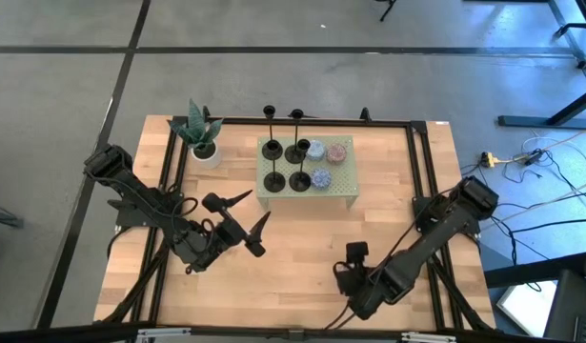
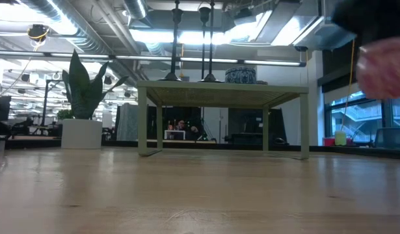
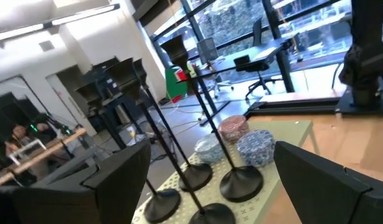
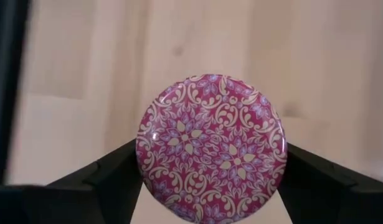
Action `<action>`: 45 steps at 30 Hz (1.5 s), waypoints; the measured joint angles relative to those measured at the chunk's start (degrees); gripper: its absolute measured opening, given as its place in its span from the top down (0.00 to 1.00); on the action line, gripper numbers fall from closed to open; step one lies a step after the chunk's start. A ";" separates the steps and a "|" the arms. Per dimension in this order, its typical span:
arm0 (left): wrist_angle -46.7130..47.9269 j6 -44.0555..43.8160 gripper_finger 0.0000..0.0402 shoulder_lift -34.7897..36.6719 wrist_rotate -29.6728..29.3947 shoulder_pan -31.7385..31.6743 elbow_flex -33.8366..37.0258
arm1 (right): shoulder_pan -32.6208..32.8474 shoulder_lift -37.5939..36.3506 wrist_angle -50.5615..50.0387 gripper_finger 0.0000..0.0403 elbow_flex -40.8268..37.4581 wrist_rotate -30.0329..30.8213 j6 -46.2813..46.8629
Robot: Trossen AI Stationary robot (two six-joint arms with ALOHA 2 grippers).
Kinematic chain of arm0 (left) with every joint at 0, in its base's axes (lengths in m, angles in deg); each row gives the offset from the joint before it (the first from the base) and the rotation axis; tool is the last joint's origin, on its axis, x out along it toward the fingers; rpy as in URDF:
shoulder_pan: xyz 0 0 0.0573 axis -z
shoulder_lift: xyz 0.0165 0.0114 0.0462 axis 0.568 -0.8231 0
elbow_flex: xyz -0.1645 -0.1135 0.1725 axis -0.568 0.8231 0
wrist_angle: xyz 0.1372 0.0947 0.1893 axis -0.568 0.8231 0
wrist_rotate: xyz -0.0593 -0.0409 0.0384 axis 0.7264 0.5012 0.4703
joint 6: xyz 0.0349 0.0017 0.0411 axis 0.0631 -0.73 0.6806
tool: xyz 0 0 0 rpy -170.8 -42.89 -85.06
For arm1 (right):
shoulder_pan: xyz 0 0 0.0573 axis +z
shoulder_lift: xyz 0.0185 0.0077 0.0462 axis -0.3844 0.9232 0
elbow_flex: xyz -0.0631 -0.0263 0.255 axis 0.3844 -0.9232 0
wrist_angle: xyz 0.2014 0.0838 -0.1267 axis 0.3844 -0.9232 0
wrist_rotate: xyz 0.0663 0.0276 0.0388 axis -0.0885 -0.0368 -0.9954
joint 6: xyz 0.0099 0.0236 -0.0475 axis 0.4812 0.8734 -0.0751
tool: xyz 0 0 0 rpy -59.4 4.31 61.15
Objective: Pick & Place candle stick holders
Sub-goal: Align the pink scented candle with the red scented candle on the shelf
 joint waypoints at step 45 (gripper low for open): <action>0.00 9.41 0.16 15.87 -3.20 3.03 0.00 | -33.49 -0.17 -40.03 0.23 21.43 11.28 -24.76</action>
